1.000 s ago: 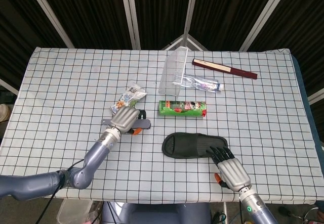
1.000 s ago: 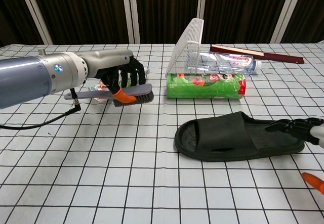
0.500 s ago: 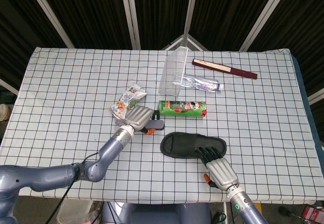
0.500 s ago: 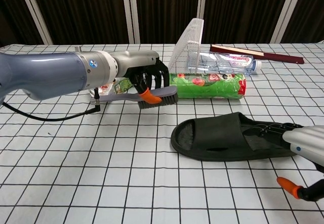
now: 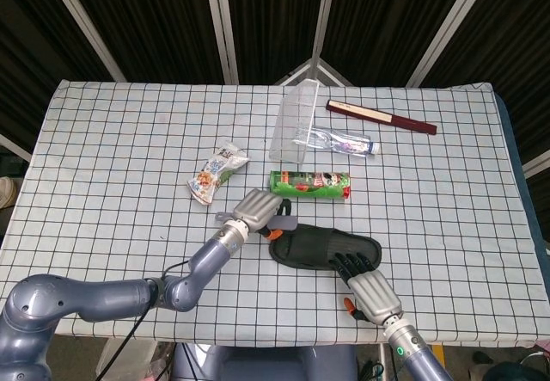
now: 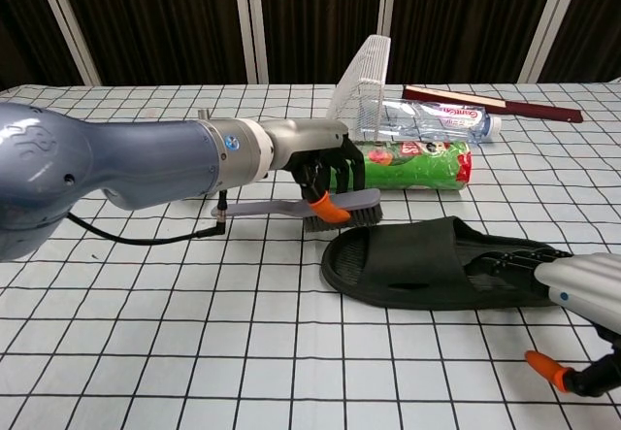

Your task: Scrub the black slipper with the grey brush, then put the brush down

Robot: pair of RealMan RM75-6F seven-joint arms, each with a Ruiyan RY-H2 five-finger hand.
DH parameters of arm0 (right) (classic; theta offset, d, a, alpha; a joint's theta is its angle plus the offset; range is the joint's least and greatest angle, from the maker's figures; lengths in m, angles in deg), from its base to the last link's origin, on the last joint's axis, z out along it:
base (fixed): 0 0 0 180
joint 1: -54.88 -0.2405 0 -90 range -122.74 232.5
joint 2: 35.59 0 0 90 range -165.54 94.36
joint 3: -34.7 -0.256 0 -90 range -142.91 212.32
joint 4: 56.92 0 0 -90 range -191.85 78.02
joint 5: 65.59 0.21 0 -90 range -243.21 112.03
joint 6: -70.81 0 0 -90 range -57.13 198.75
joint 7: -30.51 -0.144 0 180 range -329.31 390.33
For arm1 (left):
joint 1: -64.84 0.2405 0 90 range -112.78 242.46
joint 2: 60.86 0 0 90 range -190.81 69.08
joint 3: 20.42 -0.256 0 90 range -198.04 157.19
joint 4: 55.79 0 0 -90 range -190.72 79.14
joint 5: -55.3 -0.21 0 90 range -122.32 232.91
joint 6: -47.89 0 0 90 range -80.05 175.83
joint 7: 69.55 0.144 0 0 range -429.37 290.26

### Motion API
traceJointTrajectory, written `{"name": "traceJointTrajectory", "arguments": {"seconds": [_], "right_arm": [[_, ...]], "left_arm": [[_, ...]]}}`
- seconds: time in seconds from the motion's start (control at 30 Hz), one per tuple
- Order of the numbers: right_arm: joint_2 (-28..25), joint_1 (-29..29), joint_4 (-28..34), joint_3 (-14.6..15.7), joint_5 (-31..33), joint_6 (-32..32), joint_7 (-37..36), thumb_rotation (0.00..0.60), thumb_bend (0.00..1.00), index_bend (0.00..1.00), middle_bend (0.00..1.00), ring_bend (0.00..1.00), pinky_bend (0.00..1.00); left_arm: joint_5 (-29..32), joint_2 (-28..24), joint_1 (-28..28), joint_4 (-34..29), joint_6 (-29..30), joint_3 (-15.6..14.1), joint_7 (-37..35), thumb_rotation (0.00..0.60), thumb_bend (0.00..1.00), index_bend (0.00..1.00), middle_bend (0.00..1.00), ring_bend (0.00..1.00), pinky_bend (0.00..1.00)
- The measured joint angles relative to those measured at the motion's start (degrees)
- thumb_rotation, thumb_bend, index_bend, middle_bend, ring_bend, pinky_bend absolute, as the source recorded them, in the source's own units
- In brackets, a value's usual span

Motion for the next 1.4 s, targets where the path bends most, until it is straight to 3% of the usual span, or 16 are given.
{"name": "traceJointTrajectory", "arguments": {"seconds": [0.4, 1.4], "right_arm": [[0.68, -1.07, -1.4, 0.91, -0.9, -0.61, -2.67, 0.6, 0.54, 0.0, 0.0, 0.0, 0.0], [2.94, -3.15, -3.51, 2.11, -1.38, -2.09, -5.64, 0.6, 0.54, 0.0, 0.0, 0.0, 0.0]], "left_arm": [[0.01, 3.11, -2.97, 1.83, -0.09, 0.05, -2.2, 0.6, 0.54, 0.48, 0.54, 0.46, 0.46], [-7.18, 7.53, -5.79, 2.09, 0.26, 1.55, -10.06, 0.6, 0.55, 0.47, 0.54, 0.46, 0.46]]}}
